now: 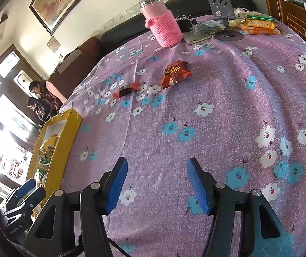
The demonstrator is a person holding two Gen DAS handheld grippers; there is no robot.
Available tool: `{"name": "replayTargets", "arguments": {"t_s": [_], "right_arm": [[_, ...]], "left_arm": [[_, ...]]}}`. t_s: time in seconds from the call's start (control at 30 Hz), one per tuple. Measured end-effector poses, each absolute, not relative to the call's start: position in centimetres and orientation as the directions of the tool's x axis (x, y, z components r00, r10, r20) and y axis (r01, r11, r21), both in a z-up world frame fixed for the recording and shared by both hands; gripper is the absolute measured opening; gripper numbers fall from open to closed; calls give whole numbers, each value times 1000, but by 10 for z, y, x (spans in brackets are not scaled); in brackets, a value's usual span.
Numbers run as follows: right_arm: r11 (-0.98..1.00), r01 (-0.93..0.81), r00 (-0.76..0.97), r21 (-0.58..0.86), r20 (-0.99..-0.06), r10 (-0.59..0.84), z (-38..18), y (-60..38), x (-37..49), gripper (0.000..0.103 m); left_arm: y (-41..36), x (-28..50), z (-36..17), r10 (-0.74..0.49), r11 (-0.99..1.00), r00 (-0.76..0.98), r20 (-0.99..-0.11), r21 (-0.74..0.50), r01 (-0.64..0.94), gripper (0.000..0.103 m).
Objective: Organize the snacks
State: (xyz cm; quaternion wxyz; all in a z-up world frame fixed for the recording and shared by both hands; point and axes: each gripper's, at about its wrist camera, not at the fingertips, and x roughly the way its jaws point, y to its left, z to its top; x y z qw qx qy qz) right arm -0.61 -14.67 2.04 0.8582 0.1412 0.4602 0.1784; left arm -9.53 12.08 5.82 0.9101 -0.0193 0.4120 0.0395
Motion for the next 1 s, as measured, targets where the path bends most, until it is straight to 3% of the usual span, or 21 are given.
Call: {"name": "replayTargets", "arguments": {"t_s": [0.63,0.8,1.0], "right_arm": [[910,-190,514,368,-753,412,26,-143,8,63],[925,-248,551,288,-744,379,51,-111,43,63],[917,-255,526,308,-751,399,47,-50,112,61]], "left_arm": [[120,-90,48,11,997,622,-783,-42,-71,81],[123,-90,45,-28,993,619,-785,-92,-72,81],[128,-92,47,-58,992,630,-774,-116,-51,81]]}}
